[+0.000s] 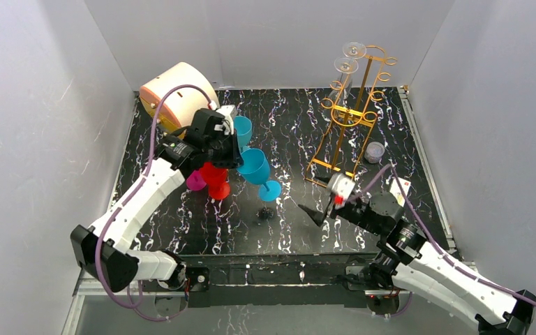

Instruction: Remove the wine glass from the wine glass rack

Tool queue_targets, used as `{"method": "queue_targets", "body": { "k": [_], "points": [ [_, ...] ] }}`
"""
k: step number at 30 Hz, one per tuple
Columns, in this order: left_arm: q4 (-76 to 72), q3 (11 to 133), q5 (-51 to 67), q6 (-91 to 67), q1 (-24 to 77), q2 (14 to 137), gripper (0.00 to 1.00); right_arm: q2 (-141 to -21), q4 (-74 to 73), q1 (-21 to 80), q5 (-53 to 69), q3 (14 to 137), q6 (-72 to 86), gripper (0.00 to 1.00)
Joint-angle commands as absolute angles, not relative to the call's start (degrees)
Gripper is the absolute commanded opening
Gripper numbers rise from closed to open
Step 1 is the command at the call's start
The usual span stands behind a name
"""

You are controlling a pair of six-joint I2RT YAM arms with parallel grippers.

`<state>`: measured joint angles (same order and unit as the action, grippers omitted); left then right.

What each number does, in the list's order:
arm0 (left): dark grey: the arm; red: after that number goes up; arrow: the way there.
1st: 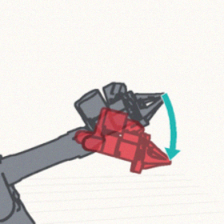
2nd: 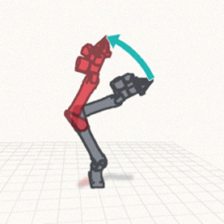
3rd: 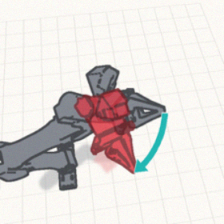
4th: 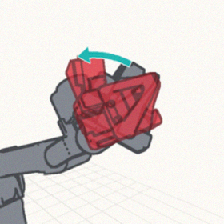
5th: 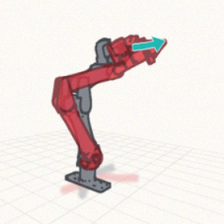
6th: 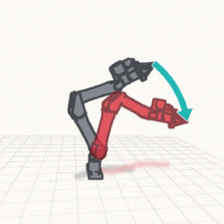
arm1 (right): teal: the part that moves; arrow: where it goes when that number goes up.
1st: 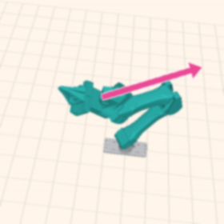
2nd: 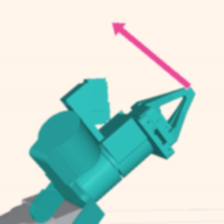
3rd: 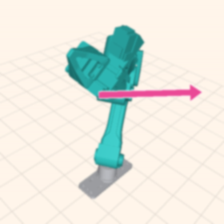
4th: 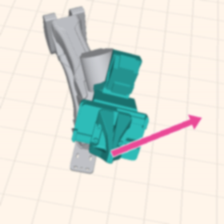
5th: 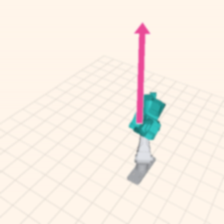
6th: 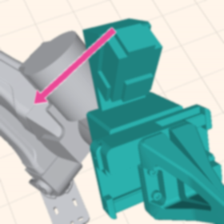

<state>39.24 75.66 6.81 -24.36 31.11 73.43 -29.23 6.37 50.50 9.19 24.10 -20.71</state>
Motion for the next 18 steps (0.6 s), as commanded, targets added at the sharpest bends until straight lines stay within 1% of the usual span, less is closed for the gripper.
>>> {"method": "queue_targets", "body": {
  "k": [1, 2, 3, 6, 10, 13, 18],
  "points": [
    [39.8, 77.8, -2.6, -23.2, 32.7, 75.8, 0.00, -31.0, 0.0, 50.8, -19.2, 31.0, 17.8, 0.99],
    [39.6, 77.8, -3.8, -23.1, 32.9, 76.5, 0.00, -32.0, -6.1, 50.8, -24.7, 32.7, 24.1, 0.99],
    [39.5, 77.8, -4.6, -23.0, 33.0, 77.1, 0.00, -33.0, -9.4, 50.7, -27.0, 34.3, 28.4, 0.99],
    [38.2, 77.7, -7.3, -22.6, 33.1, 79.0, 0.00, -34.9, -16.7, 50.8, -26.5, 38.2, 36.8, 0.99],
    [36.3, 77.9, -9.8, -22.4, 33.1, 81.1, 0.00, -33.2, -16.3, 50.8, -24.3, 36.7, 44.7, 0.99],
    [34.8, 77.5, -11.3, -22.1, 33.1, 82.2, 0.00, -29.0, -14.3, 50.8, -24.1, 34.4, 46.1, 0.99],
    [33.2, 77.4, -13.1, -20.7, 33.1, 84.6, 0.00, -24.6, -16.5, 50.8, -26.6, 34.1, 48.2, 0.99]
  ]
}}
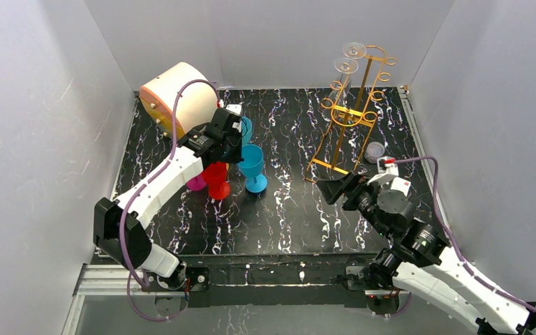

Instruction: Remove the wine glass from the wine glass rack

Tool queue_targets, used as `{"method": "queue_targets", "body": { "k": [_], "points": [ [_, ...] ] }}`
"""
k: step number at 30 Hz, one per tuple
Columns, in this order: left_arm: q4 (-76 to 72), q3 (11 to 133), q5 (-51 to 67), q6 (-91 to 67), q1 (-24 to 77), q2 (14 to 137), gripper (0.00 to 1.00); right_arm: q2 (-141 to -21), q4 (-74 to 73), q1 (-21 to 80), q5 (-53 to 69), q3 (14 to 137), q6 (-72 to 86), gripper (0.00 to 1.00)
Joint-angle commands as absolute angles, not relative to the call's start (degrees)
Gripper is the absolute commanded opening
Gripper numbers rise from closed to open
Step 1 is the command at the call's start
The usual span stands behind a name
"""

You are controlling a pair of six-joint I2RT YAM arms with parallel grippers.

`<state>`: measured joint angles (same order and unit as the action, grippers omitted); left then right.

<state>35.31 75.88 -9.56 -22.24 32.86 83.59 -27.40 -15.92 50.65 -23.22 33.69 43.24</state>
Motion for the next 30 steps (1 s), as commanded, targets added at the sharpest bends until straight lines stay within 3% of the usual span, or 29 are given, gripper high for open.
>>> {"method": "queue_targets", "body": {
  "k": [1, 19, 30],
  "points": [
    [33.1, 77.4, -13.7, -20.4, 33.1, 85.0, 0.00, -24.4, -17.2, 50.8, -26.6, 34.5, 48.2, 0.99],
    [30.9, 75.5, -14.9, -16.5, 33.1, 88.2, 0.00, -31.8, -23.4, 50.8, -19.7, 49.3, 41.8, 0.99],
    [34.3, 78.2, -16.5, -16.8, 33.1, 88.1, 0.29, -34.5, -22.7, 50.7, -12.3, 54.1, 38.0, 0.99]
  ]
}}
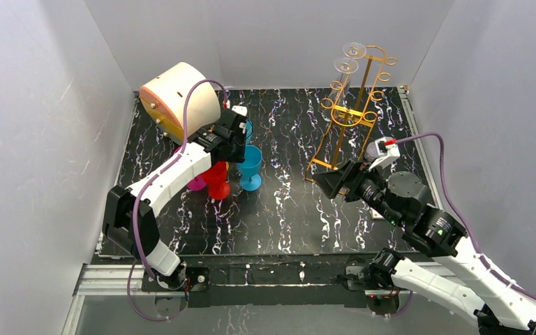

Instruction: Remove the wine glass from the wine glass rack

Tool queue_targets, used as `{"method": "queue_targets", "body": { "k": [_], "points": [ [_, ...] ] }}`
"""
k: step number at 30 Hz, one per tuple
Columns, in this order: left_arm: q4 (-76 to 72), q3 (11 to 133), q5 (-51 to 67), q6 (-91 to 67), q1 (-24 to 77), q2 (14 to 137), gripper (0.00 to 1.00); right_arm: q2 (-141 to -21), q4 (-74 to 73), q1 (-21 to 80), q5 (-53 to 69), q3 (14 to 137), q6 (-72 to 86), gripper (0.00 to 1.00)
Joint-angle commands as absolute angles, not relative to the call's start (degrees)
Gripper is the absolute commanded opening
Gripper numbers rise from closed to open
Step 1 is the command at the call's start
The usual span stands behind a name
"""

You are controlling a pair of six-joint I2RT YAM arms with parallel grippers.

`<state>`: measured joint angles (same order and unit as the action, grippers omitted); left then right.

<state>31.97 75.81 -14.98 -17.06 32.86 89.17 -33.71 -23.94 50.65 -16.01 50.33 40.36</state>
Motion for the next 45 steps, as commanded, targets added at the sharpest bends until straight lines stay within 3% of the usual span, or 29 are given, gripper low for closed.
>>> {"method": "queue_targets", "body": {
  "k": [1, 2, 8, 12, 18, 23, 31, 37, 45],
  "points": [
    [34.7, 78.7, -16.4, -16.7, 33.1, 88.0, 0.33, -34.8, -22.7, 50.8, -11.6, 54.8, 37.7, 0.99],
    [35.2, 79.1, -16.4, -16.8, 33.1, 87.9, 0.42, -35.2, -22.9, 50.8, -11.3, 55.5, 37.6, 0.99],
    [37.3, 81.5, -17.1, -17.7, 33.1, 85.8, 0.60, -40.9, -23.4, 50.8, -5.8, 61.2, 34.0, 0.99],
    [38.5, 82.6, -17.0, -18.1, 33.1, 84.3, 0.64, -45.5, -23.7, 50.8, -5.0, 66.8, 31.8, 0.98],
    [39.1, 82.7, -16.0, -19.3, 33.1, 80.8, 0.71, -55.3, -28.5, 50.7, -12.0, 78.3, 26.1, 0.88],
    [38.9, 82.1, -14.2, -20.9, 33.0, 77.7, 0.75, -62.7, -29.4, 50.7, -23.6, 88.1, 22.9, 0.75],
    [39.1, 81.5, -9.2, -22.7, 33.0, 73.8, 0.84, -79.6, -32.9, 48.6, -36.8, 110.3, 14.1, 0.71],
    [40.0, 80.5, -7.0, -23.2, 33.0, 70.9, 0.88, -89.1, -38.8, 29.8, -17.4, 121.1, 21.4, 0.70],
    [42.5, 80.1, -6.8, -23.0, 33.0, 67.6, 0.94, -95.8, -40.0, 17.5, -5.2, 126.0, 26.5, 0.65]
  ]
}}
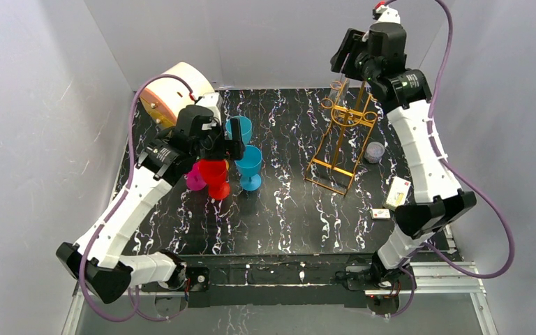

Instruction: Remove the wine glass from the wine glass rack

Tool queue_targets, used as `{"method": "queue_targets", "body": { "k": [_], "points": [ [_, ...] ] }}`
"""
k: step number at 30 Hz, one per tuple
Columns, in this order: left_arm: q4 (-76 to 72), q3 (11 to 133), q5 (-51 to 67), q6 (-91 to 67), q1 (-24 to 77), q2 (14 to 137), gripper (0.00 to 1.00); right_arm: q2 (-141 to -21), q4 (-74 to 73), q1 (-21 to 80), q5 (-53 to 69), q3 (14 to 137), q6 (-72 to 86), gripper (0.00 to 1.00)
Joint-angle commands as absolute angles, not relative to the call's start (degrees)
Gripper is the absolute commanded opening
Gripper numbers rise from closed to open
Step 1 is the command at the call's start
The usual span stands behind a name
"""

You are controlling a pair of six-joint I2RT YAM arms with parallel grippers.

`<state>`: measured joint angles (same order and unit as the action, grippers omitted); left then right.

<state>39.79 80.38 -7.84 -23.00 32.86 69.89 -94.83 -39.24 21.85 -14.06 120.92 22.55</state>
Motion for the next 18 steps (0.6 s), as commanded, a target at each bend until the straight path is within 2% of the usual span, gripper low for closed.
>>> {"method": "queue_targets", "body": {
  "k": [1, 10, 18],
  "points": [
    [42.7, 80.3, -6.7, -23.1, 33.0, 67.3, 0.95, -96.4, -40.0, 16.3, -4.2, 126.1, 27.1, 0.65],
    [43.8, 80.8, -6.3, -23.1, 33.0, 65.6, 0.98, -99.2, -40.1, 9.7, -1.2, 126.3, 30.1, 0.64],
    [43.8, 78.9, -12.4, -25.8, 33.0, 62.1, 0.98, -100.2, -37.7, 8.1, 1.9, 122.1, 30.8, 0.60]
  ]
}}
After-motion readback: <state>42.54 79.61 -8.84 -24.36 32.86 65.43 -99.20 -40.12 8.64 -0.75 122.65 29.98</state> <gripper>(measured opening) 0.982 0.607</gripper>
